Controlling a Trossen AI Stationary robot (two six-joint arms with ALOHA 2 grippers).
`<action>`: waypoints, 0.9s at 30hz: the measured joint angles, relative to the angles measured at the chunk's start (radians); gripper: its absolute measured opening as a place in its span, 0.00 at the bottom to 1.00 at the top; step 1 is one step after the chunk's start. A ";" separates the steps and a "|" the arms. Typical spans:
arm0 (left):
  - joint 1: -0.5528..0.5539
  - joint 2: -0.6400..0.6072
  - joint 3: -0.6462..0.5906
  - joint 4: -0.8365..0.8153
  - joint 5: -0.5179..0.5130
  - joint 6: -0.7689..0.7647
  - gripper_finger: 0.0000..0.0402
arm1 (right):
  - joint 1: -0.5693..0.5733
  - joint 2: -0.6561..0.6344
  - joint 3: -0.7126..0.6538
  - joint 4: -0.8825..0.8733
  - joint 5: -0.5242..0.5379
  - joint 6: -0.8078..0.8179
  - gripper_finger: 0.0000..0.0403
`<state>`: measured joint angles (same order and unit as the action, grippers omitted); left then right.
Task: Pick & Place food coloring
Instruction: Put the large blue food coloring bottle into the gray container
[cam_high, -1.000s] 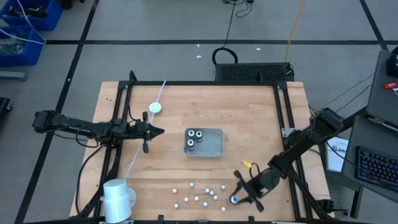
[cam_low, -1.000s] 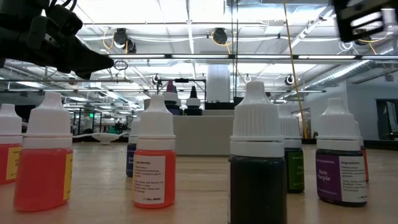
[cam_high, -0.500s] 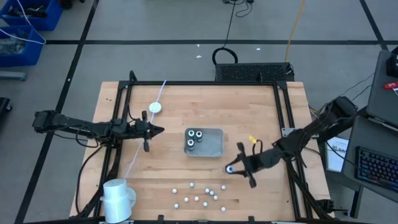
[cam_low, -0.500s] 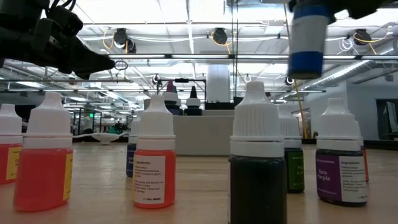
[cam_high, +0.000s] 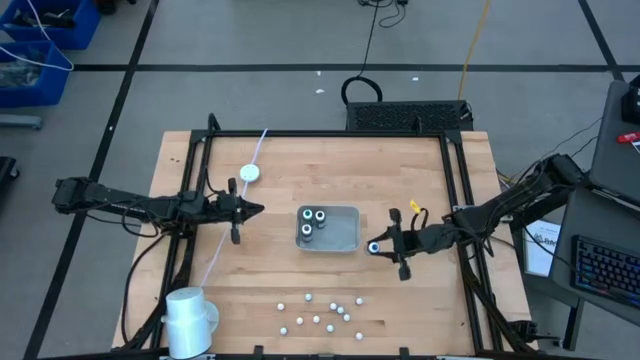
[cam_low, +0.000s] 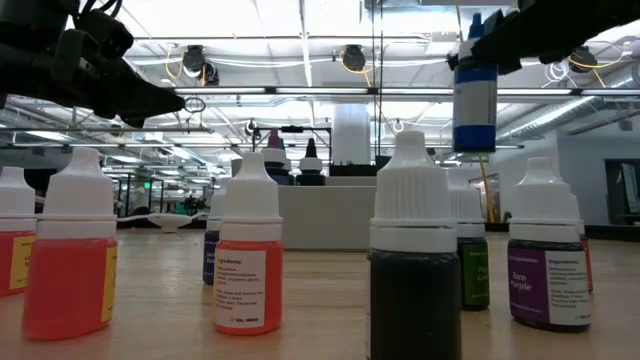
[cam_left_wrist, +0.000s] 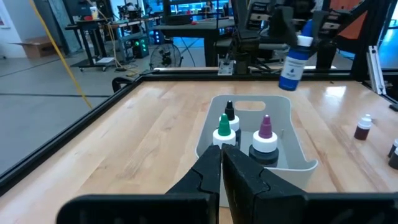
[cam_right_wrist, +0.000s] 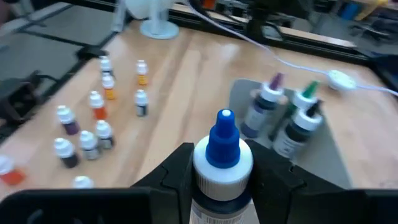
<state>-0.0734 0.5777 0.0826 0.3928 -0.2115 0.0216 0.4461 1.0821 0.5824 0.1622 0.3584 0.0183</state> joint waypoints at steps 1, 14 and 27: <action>0.000 0.000 0.000 0.000 0.000 0.000 0.05 | 0.000 -0.007 -0.014 0.011 0.039 0.010 0.27; 0.000 0.000 0.000 0.000 -0.001 0.000 0.05 | -0.006 -0.041 -0.118 0.134 0.078 0.041 0.28; 0.000 0.000 0.000 0.000 -0.003 0.007 0.05 | -0.009 -0.006 -0.104 0.369 -0.075 -0.059 0.27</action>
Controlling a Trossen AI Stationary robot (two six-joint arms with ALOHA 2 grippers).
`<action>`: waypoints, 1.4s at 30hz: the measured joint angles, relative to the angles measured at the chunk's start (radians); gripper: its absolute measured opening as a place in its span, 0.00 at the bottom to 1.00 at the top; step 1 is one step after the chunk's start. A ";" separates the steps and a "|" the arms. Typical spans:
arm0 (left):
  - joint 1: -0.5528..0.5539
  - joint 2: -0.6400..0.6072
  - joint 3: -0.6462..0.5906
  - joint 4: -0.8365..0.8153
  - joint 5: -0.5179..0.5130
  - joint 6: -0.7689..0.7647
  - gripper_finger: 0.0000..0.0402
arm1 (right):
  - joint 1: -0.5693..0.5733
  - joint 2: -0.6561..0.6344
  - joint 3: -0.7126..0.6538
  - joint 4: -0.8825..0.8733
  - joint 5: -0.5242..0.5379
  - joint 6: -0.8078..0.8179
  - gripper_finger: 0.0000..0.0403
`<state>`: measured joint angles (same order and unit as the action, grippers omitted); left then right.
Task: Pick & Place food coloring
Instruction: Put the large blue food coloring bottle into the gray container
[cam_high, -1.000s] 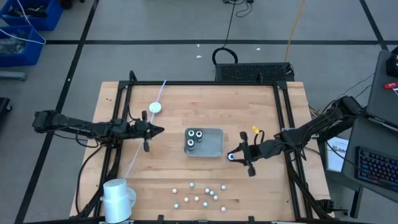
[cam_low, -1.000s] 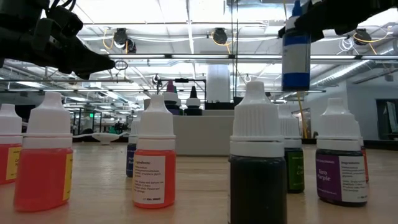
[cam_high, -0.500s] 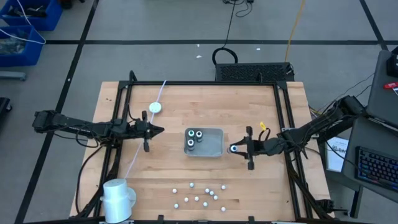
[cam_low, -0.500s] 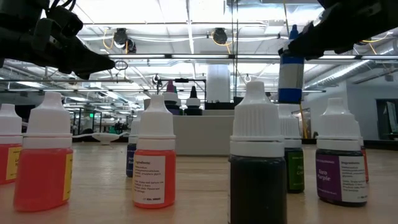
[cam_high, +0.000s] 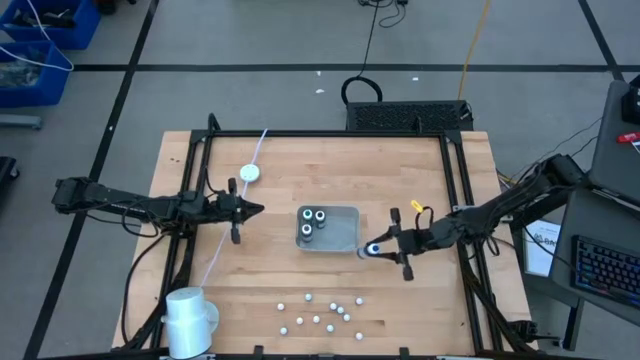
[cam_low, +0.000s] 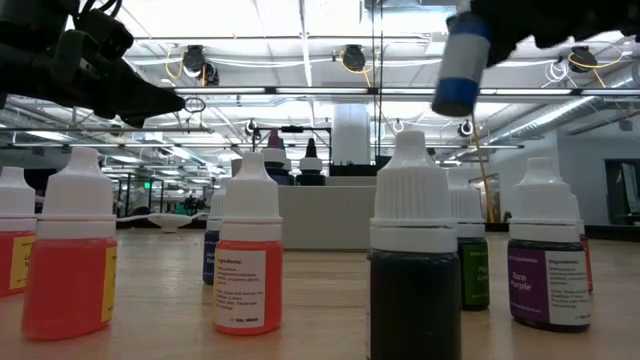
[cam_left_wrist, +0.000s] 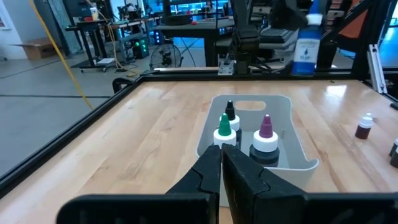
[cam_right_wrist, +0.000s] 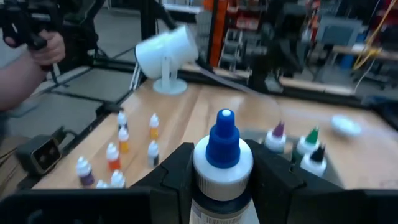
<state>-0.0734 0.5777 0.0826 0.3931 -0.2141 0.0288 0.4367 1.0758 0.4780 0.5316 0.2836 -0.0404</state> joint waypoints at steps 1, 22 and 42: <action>0.000 0.000 0.000 0.000 -0.005 0.000 0.05 | -0.007 0.016 0.016 0.008 -0.001 -0.013 0.28; 0.000 0.000 0.000 -0.002 -0.033 -0.002 0.05 | -0.241 0.576 0.391 0.015 -0.023 0.035 0.28; 0.000 0.000 0.000 0.000 -0.031 -0.003 0.05 | -0.313 0.741 0.399 0.114 -0.100 0.089 0.27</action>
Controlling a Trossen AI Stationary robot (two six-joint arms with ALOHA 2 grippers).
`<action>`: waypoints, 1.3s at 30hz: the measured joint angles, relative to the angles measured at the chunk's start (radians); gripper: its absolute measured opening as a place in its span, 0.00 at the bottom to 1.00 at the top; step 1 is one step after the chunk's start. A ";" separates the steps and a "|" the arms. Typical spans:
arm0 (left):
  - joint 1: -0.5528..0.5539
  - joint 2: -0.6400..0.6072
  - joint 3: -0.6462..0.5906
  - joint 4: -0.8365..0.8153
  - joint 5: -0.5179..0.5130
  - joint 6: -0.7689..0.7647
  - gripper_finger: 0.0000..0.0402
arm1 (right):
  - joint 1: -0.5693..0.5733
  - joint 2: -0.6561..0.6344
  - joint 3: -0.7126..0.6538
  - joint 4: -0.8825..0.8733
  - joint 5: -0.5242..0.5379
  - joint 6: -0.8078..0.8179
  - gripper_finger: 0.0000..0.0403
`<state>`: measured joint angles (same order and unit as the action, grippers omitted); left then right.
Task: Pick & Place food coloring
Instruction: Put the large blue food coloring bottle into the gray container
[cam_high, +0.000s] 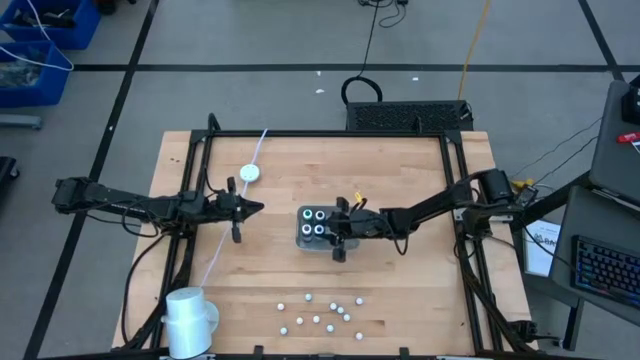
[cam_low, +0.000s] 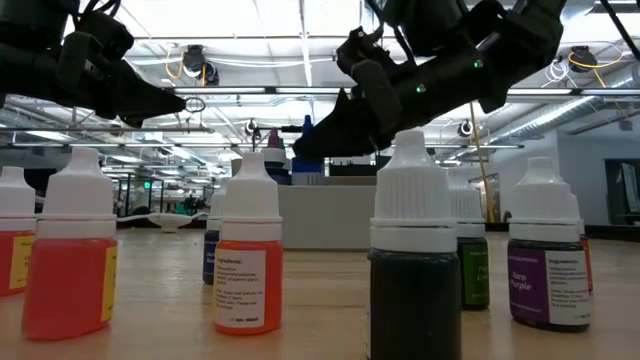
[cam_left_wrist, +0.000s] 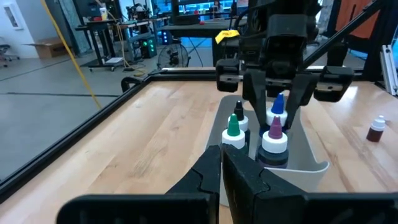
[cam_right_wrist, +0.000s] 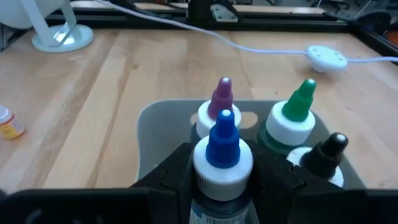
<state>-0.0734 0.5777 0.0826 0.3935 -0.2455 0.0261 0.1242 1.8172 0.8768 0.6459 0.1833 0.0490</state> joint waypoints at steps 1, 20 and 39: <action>0.000 0.000 0.000 0.000 0.000 0.000 0.05 | 0.000 0.007 0.000 0.015 0.000 0.000 0.27; 0.000 0.000 0.000 0.000 -0.001 0.000 0.05 | -0.007 0.016 0.000 -0.031 0.002 0.019 0.28; 0.000 0.000 0.000 0.000 -0.026 0.000 0.05 | -0.007 0.016 -0.001 0.041 -0.002 -0.012 0.34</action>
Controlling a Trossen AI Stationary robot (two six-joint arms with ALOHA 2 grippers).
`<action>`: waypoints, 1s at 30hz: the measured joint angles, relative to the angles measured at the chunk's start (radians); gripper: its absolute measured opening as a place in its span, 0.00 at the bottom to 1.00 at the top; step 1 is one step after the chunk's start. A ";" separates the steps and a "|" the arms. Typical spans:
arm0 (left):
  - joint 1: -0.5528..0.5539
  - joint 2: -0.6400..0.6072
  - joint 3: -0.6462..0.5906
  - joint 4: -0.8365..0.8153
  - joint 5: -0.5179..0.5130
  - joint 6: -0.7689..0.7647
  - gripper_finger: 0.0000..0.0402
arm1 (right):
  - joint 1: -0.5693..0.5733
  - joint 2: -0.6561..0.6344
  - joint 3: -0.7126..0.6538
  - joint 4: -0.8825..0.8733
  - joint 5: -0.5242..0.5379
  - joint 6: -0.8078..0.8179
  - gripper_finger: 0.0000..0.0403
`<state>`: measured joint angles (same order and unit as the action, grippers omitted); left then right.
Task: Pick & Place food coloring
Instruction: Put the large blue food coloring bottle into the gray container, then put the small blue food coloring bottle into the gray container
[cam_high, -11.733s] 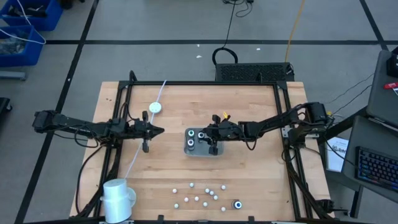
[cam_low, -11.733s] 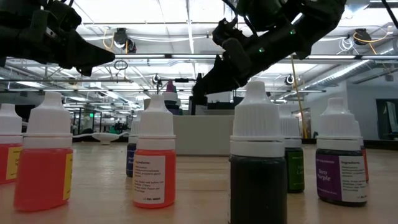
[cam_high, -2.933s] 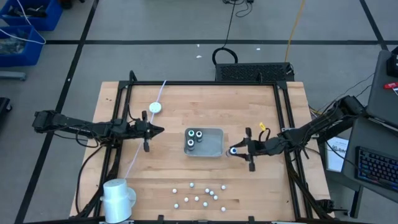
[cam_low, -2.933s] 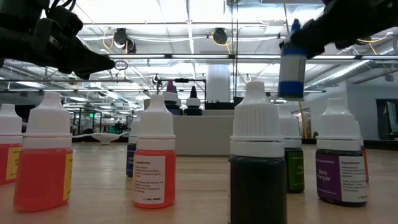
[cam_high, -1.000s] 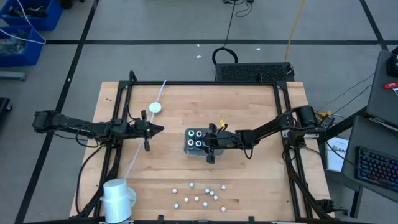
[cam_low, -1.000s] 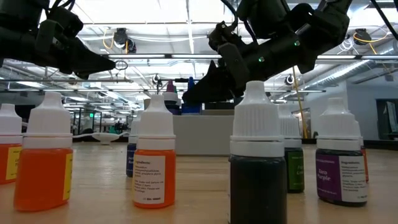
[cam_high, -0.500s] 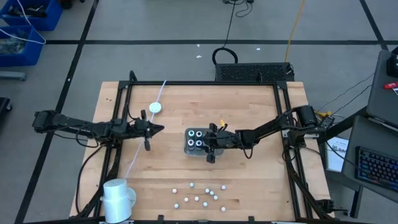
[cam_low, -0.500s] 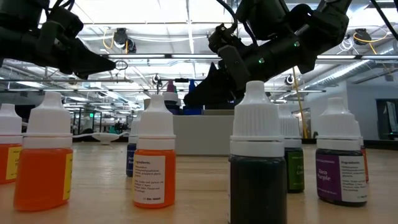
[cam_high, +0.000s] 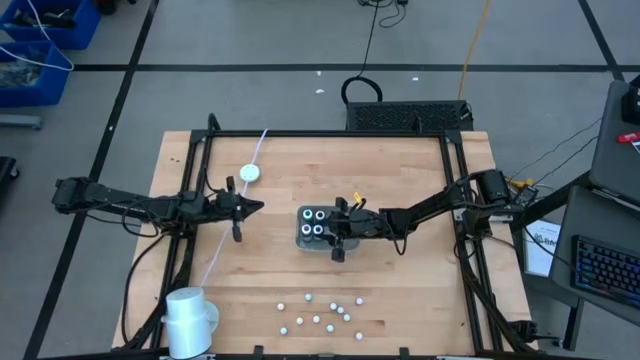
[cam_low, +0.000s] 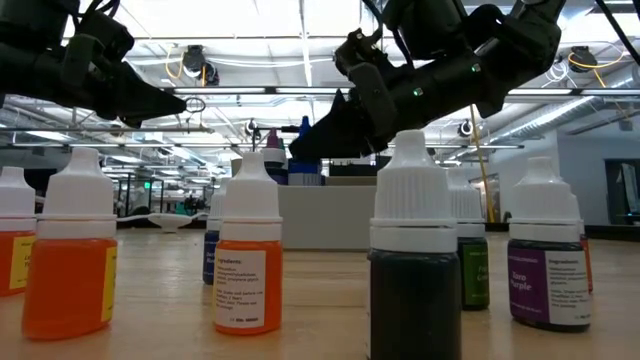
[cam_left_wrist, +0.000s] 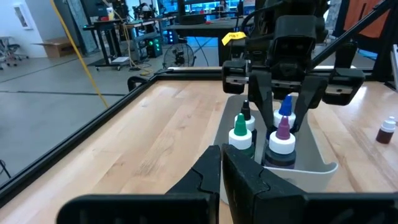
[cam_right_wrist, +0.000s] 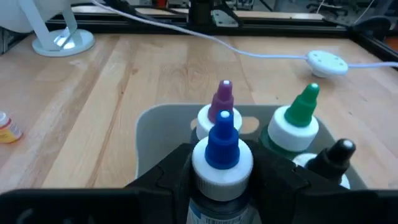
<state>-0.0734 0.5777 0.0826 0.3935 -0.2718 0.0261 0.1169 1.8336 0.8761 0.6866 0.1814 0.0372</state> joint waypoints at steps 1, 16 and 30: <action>0.000 0.000 0.000 0.000 0.000 0.000 0.05 | 0.000 0.000 0.000 0.007 -0.002 0.000 0.35; 0.000 0.000 0.000 -0.001 0.000 0.000 0.05 | 0.002 -0.044 0.000 -0.023 -0.003 -0.032 0.43; 0.000 0.000 0.000 -0.022 0.009 0.000 0.05 | 0.023 -0.484 -0.009 -0.574 -0.013 -0.086 0.38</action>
<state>-0.0734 0.5777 0.0826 0.3711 -0.2630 0.0257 0.1394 1.3498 0.8671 0.1126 0.1685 -0.0487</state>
